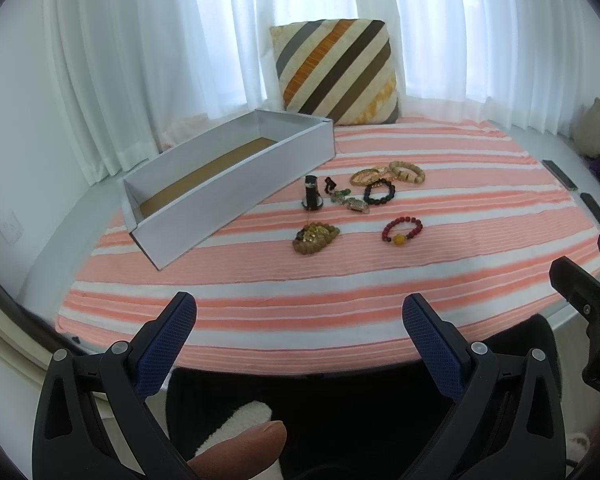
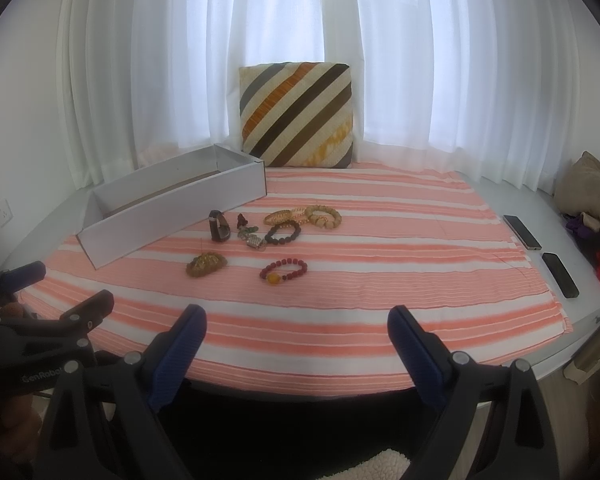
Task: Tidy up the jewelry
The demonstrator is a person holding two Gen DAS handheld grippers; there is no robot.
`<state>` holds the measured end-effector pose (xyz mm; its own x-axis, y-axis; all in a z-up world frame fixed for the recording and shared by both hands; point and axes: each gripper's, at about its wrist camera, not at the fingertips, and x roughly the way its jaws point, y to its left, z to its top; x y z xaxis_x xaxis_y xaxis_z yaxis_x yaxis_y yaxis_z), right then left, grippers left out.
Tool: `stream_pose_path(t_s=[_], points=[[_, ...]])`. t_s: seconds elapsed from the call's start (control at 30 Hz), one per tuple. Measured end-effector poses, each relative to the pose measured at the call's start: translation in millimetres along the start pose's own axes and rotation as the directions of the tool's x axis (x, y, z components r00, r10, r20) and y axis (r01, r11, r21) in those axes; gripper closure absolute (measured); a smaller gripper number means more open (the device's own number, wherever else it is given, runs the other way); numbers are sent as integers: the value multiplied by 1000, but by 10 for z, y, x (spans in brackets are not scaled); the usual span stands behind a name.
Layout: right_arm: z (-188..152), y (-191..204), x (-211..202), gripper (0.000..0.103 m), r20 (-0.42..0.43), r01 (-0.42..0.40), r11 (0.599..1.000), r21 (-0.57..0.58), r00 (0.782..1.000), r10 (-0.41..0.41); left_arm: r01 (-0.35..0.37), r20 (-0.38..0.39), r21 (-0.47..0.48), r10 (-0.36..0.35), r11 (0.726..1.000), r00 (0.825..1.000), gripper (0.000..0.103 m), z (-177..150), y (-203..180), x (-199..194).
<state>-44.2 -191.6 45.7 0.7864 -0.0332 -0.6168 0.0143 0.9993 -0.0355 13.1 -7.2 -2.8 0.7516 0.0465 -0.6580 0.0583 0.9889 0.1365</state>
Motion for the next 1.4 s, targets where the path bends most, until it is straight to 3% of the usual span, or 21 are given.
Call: stream_pose_path(t_s=[0.27,0.53,0.63,0.73,0.9,1.0,1.23,1.4], points=[[60,66,6,9,35,18,999,-44,999,-17,-24,-28,-42,23,999,999,0,60,120,122],[178,-88,155,9,61,-100,994,-36,993,102,4,-126,-102,-17,995,992,0,117,441,494],[264,-160,287,9,73,-160,986,-45,984,163,-41,-146,-103,26,994,989,1,134,552,669],[303,-168,522,9,-2,-181,982,-59,983,181,-26,-184,-88,10,996,983,1,195,610,886],[296,-256,908,9,-120,-225,974,-11,968,222,64,-237,-80,-82,995,968,1,316,655,1265],[296,-263,1069,9,-149,-200,979,-36,970,193,80,-262,-64,-94,995,960,1,363,640,1479],[350,-331,1504,9,-233,-181,982,-60,959,163,197,-336,-79,-212,977,918,1,469,583,1930],[362,-410,1962,9,-317,-185,981,-66,936,155,266,-356,-51,-266,963,896,1,556,470,2135]])
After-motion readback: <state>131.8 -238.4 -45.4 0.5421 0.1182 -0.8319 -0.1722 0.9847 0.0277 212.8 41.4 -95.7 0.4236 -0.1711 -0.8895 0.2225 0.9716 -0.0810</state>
